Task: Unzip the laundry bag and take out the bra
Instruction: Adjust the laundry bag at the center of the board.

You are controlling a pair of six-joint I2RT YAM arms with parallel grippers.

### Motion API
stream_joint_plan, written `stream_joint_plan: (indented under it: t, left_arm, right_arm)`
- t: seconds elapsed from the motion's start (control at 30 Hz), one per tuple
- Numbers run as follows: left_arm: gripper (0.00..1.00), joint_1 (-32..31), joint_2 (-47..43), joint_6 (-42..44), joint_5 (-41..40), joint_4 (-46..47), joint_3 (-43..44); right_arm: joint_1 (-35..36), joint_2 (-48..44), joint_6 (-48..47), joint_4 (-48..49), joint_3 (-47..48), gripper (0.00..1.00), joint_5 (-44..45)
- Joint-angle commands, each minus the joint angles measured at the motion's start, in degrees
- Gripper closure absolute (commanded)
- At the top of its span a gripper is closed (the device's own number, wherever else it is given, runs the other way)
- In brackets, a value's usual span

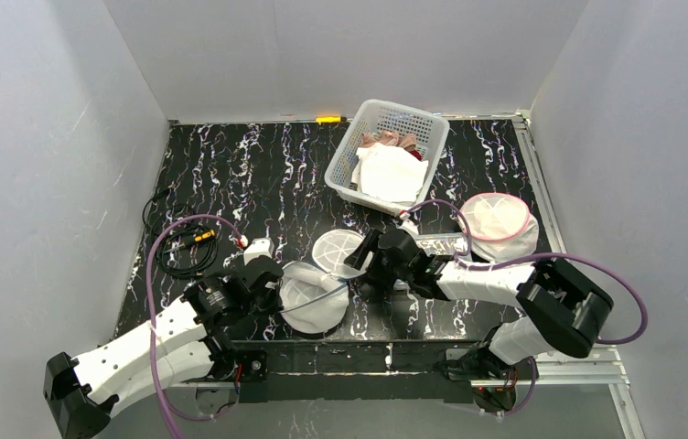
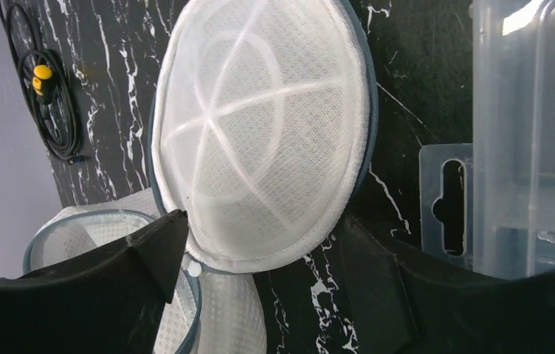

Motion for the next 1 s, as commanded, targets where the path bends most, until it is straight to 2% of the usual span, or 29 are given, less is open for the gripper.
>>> stream_joint_plan:
  t: [0.0, 0.13, 0.2, 0.27, 0.33, 0.6, 0.7, 0.97]
  left_arm:
    - [1.00, -0.1, -0.6, -0.6, -1.9, -2.1, 1.1]
    - [1.00, -0.1, -1.2, -1.2, -1.9, -3.0, 1.2]
    - [1.00, -0.1, -1.7, -2.0, -1.9, -3.5, 1.3]
    - [1.00, -0.1, -2.0, -2.8, -1.5, -3.9, 1.5]
    - [1.00, 0.0, -2.3, -3.6, -1.0, -4.0, 1.5]
    - [1.00, -0.1, -3.6, -5.5, 0.2, -4.4, 0.3]
    - [1.00, 0.0, -4.2, -6.0, 0.4, -4.4, -0.4]
    - [1.00, 0.0, -4.1, -6.0, 0.2, -5.4, 0.0]
  right_arm:
    - [0.3, 3.0, -0.3, 6.8, 1.7, 0.23, 1.1]
    - [0.3, 3.3, -1.0, 10.1, 0.9, 0.38, 2.3]
    - [0.3, 3.9, -0.5, 11.6, 0.7, 0.33, 2.0]
    - [0.3, 4.9, 0.0, 10.7, 1.5, 0.23, 1.9]
    - [0.3, 6.3, 1.3, 11.0, 2.1, 0.17, 1.8]
    - [0.2, 11.1, 4.9, 13.7, 3.3, 0.14, 1.8]
    - [0.2, 11.5, 4.7, 18.1, 2.7, 0.25, 2.2]
    - [0.3, 10.2, -1.6, 23.5, 2.4, 0.67, 5.6]
